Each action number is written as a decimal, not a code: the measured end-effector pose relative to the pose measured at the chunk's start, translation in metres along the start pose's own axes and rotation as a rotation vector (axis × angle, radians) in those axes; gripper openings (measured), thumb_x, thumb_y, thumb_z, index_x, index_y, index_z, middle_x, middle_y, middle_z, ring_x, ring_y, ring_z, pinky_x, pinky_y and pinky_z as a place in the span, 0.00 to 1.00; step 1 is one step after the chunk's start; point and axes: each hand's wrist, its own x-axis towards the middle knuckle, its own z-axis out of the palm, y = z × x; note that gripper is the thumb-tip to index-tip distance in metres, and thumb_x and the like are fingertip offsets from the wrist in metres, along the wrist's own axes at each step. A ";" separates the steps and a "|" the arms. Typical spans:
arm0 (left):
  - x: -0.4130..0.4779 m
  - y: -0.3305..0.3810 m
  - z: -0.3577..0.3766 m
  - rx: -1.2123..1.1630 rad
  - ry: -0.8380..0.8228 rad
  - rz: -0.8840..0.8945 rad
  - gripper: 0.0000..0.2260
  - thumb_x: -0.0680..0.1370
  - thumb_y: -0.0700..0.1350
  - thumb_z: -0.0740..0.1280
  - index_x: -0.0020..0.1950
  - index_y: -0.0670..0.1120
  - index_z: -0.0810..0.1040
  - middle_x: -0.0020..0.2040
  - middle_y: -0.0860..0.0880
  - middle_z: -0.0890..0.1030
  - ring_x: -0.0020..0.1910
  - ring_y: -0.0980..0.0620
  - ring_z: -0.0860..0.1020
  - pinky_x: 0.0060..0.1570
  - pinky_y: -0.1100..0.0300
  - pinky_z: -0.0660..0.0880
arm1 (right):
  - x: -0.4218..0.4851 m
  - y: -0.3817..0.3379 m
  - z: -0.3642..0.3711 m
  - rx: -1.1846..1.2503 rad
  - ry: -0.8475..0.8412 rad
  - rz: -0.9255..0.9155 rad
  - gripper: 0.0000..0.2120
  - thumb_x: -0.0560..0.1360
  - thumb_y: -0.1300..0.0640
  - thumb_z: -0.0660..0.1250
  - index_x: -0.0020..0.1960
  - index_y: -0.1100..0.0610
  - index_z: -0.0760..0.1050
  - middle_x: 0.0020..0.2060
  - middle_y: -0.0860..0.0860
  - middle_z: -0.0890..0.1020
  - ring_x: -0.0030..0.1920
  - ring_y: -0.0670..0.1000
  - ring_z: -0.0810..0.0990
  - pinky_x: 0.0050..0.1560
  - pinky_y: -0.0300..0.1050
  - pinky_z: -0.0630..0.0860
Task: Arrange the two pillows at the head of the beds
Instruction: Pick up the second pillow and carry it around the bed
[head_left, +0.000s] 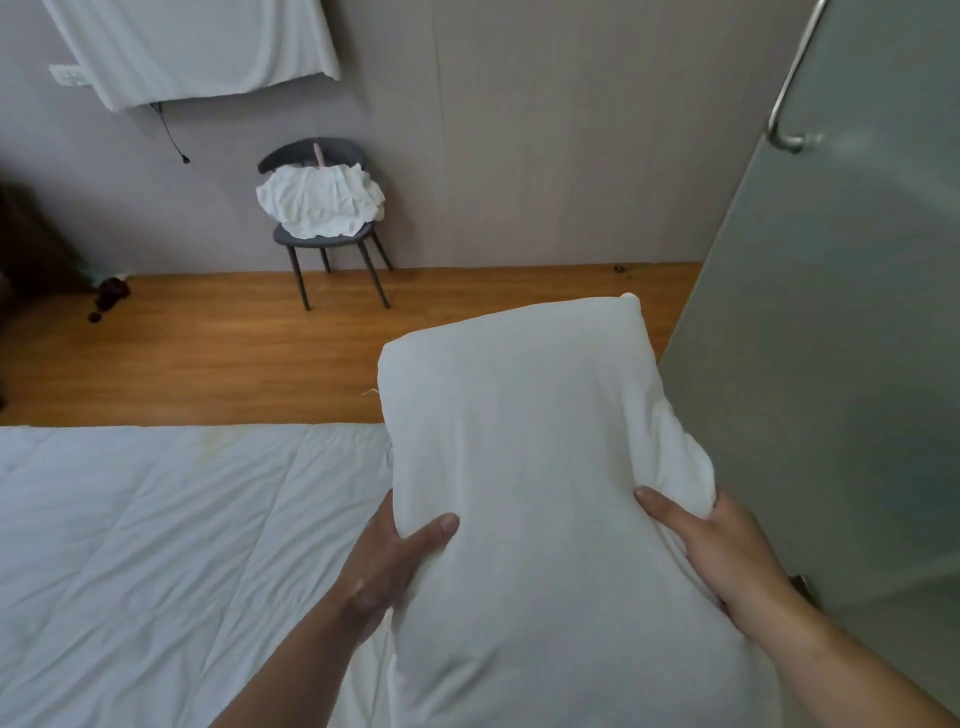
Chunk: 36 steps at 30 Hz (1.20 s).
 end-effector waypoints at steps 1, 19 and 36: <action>0.016 0.005 -0.002 0.001 0.001 0.006 0.36 0.67 0.57 0.80 0.74 0.52 0.76 0.65 0.49 0.86 0.64 0.46 0.85 0.68 0.38 0.77 | 0.013 -0.005 0.004 -0.004 0.007 -0.002 0.19 0.71 0.47 0.79 0.58 0.51 0.82 0.47 0.44 0.86 0.46 0.45 0.84 0.43 0.41 0.75; 0.311 0.111 0.014 0.077 0.206 -0.023 0.38 0.61 0.63 0.79 0.70 0.52 0.81 0.58 0.53 0.90 0.57 0.50 0.88 0.64 0.41 0.81 | 0.336 -0.110 0.046 0.015 -0.070 -0.046 0.33 0.62 0.41 0.82 0.65 0.47 0.81 0.54 0.42 0.87 0.55 0.47 0.85 0.59 0.50 0.79; 0.541 0.162 -0.066 -0.094 0.453 -0.038 0.45 0.54 0.70 0.83 0.68 0.54 0.82 0.59 0.53 0.89 0.59 0.47 0.87 0.64 0.40 0.81 | 0.604 -0.255 0.190 -0.063 -0.300 -0.105 0.35 0.59 0.43 0.83 0.64 0.50 0.79 0.53 0.45 0.86 0.52 0.49 0.84 0.51 0.48 0.77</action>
